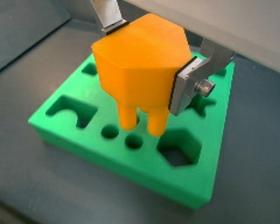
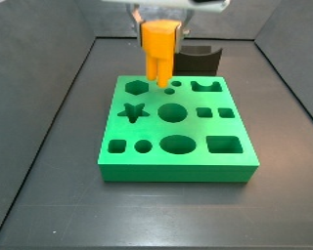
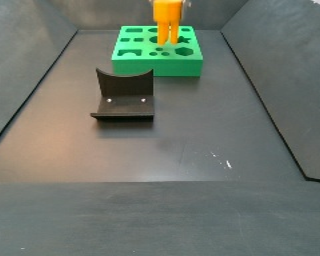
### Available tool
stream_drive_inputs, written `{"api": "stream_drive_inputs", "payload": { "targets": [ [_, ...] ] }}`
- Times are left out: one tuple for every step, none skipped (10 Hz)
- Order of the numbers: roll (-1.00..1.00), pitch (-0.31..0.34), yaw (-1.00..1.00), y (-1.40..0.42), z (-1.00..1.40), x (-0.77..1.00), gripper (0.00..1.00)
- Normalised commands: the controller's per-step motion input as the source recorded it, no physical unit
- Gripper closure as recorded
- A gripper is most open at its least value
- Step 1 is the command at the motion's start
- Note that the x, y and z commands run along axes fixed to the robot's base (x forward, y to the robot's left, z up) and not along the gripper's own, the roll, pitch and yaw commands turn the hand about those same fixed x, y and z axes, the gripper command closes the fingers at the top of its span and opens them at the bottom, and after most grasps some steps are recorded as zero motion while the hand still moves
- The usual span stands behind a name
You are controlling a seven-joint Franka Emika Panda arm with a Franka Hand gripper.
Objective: Insert the 3 prong object.
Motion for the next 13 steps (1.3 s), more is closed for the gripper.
{"api": "stream_drive_inputs", "payload": {
  "targets": [
    [-0.04, -0.007, -0.02, 0.03, -0.02, 0.0, 1.0],
    [-0.03, -0.014, 0.0, 0.0, -0.18, 0.06, 1.0],
    [0.0, 0.019, -0.16, 0.03, -0.34, 0.27, 1.0],
    [0.06, 0.083, -0.33, 0.07, -0.33, 0.2, 1.0],
    [0.05, 0.084, -0.31, 0.07, -0.25, 0.15, 1.0],
    [0.04, 0.079, -0.29, 0.06, -0.18, 0.16, 1.0],
    [0.09, 0.111, -0.31, 0.01, -0.26, 0.29, 1.0],
    [0.17, 0.139, -0.41, 0.0, -0.31, 0.33, 1.0],
    [0.27, 0.137, -0.36, 0.0, -0.31, 0.29, 1.0],
    [0.31, 0.073, -0.24, 0.0, -0.33, 0.11, 1.0],
    [0.45, 0.09, -0.18, -0.01, -0.33, 0.03, 1.0],
    [0.4, 0.08, -0.17, 0.0, -0.41, 0.0, 1.0],
    [0.15, 0.0, -0.12, 0.0, -0.42, 0.0, 1.0]
  ]
}}
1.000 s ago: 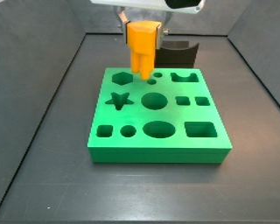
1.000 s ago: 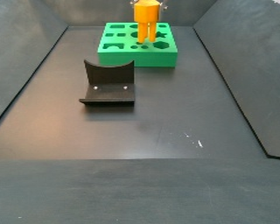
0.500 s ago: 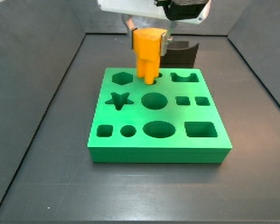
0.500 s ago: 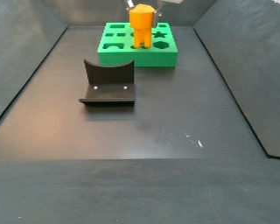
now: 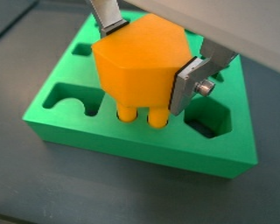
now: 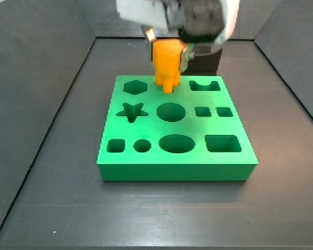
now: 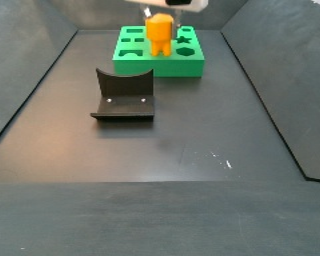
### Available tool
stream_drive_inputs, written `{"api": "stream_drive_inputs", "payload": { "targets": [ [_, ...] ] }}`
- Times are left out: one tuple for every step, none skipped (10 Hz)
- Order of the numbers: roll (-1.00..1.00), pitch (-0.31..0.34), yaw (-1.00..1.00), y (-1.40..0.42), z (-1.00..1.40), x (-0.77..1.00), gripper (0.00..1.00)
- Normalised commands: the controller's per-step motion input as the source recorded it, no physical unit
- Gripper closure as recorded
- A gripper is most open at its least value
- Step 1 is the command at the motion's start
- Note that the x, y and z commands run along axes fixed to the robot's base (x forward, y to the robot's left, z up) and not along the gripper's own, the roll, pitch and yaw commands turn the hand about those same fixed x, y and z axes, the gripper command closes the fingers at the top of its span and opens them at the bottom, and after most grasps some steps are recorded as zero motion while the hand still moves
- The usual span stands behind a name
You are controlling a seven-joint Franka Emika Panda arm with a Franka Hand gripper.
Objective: Insert the 3 prong object.
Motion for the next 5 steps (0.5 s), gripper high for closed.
{"api": "stream_drive_inputs", "payload": {
  "targets": [
    [0.08, -0.103, -0.17, -0.03, -0.37, -0.04, 1.0],
    [0.03, -0.17, -0.13, 0.0, -0.37, -0.05, 1.0],
    [0.0, -0.249, -0.09, 0.0, -0.35, -0.06, 1.0],
    [0.0, -0.321, -0.01, 0.0, -0.33, -0.14, 1.0],
    [-0.02, -0.327, 0.0, 0.0, -0.31, -0.12, 1.0]
  ]
}}
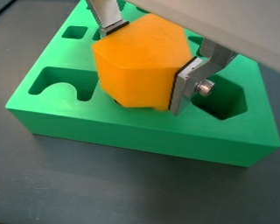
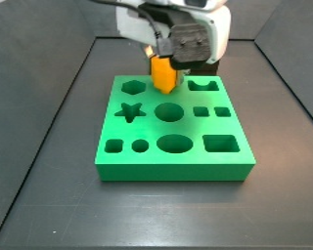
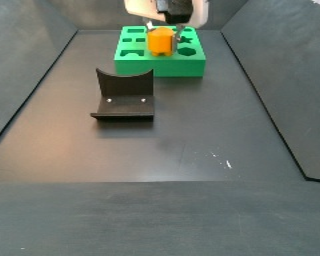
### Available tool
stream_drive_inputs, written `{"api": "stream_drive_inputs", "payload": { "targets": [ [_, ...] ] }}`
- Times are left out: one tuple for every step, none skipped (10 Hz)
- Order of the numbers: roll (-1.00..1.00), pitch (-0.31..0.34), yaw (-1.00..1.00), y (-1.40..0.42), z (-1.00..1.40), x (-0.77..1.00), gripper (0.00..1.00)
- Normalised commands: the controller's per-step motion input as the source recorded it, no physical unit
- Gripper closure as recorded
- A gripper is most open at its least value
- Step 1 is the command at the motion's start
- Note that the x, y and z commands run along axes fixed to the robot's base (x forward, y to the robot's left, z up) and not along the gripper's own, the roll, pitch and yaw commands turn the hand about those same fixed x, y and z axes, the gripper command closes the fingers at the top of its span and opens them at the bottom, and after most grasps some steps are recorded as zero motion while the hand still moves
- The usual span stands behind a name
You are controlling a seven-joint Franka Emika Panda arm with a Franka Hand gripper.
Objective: Insert the 3 prong object.
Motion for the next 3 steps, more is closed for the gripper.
{"api": "stream_drive_inputs", "payload": {
  "targets": [
    [-0.12, -0.34, 0.0, 0.0, -0.31, -0.09, 1.0],
    [-0.07, -0.109, 0.0, 0.05, -0.09, 0.0, 1.0],
    [0.0, 0.0, 0.0, 0.0, 0.0, 0.0, 1.0]
  ]
}}
